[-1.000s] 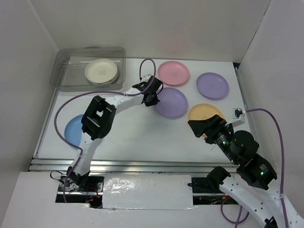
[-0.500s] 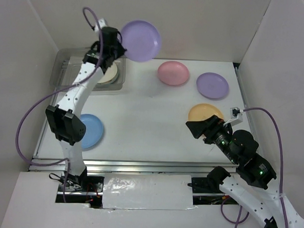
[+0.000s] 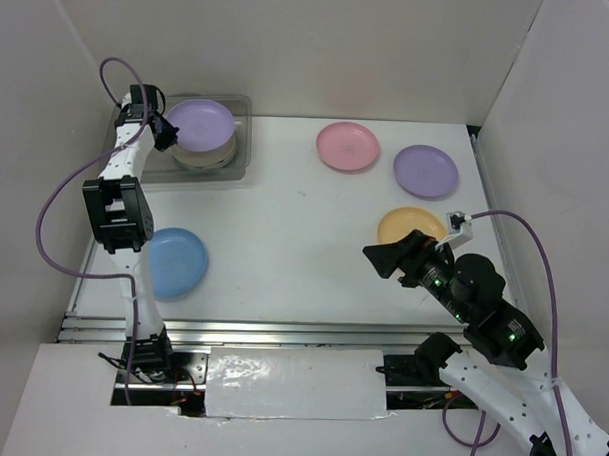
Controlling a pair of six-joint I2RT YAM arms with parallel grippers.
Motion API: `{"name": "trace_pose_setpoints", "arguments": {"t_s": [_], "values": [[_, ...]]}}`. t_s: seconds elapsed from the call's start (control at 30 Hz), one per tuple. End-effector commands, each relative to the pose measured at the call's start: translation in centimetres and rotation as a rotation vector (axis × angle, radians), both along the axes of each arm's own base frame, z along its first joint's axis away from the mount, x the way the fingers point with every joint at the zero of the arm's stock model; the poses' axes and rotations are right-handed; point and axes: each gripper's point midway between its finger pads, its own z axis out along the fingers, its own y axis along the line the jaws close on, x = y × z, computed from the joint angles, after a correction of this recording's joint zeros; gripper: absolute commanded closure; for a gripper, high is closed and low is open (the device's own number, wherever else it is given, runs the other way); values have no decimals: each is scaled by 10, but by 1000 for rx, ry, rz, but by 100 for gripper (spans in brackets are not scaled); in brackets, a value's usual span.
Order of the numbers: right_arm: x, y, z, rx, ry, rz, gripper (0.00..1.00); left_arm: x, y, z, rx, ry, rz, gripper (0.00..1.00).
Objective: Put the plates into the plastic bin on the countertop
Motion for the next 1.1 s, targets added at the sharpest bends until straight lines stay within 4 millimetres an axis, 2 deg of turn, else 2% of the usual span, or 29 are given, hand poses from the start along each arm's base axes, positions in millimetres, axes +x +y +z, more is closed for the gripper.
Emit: {"name": "trace_pose_setpoints", "arguments": {"t_s": [0.0, 0.07, 0.13, 0.17, 0.23, 0.37, 0.43, 0.47, 0.5, 0.53, 0.57, 0.63, 0.67, 0.73, 0.77, 0.83, 0.87, 0.9, 0.93, 0.97, 1.0, 1.03, 1.07], "values": [[6, 6, 12, 12, -49, 16, 0, 16, -20, 40, -6, -144, -81, 100], [6, 8, 12, 17, -51, 26, 0, 18, -18, 38, 10, -134, -77, 100], [5, 11, 11, 22, -46, 42, 0, 18, -15, 27, 18, -97, -52, 100], [6, 12, 12, 26, -50, 45, 0, 19, -13, 27, 18, -103, -56, 96], [5, 13, 11, 28, -49, 49, 0, 18, -9, 19, 13, -80, -36, 74], [7, 14, 13, 26, -58, 47, 0, 7, 0, 26, 54, -62, 28, 36], [9, 15, 13, 21, -54, 49, 0, -2, 5, 39, 82, -73, 65, 30], [10, 18, 12, 21, -52, 58, 0, -5, 9, 54, 83, -100, 83, 29], [10, 19, 13, 22, -53, 61, 0, -8, 11, 59, 90, -107, 92, 19], [11, 21, 13, 25, -56, 66, 0, -13, 12, 64, 93, -102, 104, 13], [13, 25, 9, 20, -45, 78, 0, -17, 13, 82, 107, -125, 118, 12], [18, 30, 5, 13, -37, 86, 0, -24, 11, 105, 131, -155, 117, 7], [23, 40, -2, 9, -20, 114, 0, -33, 7, 134, 154, -199, 105, 1], [40, 60, -17, -1, 18, 141, 0, -49, -5, 160, 203, -216, 89, 1], [42, 72, -27, 0, 47, 184, 0, -69, -9, 188, 217, -244, 88, 1], [54, 93, -41, 14, 99, 215, 0, -95, -15, 199, 222, -229, 94, 1], [65, 117, -54, 17, 116, 252, 0, -120, -17, 226, 216, -277, 94, 1], [68, 132, -63, 16, 149, 274, 0, -133, -18, 207, 203, -226, 78, 1], [77, 147, -60, 34, 134, 292, 0, -146, -17, 206, 176, -223, 77, 1], [82, 177, -75, 5, 180, 339, 0, -170, -19, 204, 168, -217, 70, 1], [86, 194, -82, -7, 198, 362, 0, -182, -20, 198, 158, -197, 54, 1], [90, 216, -114, -51, 264, 384, 0, -194, -21, 192, 146, -176, 21, 1], [98, 239, -95, -26, 232, 412, 1, -212, -23, 198, 142, -185, 6, 1]]}}
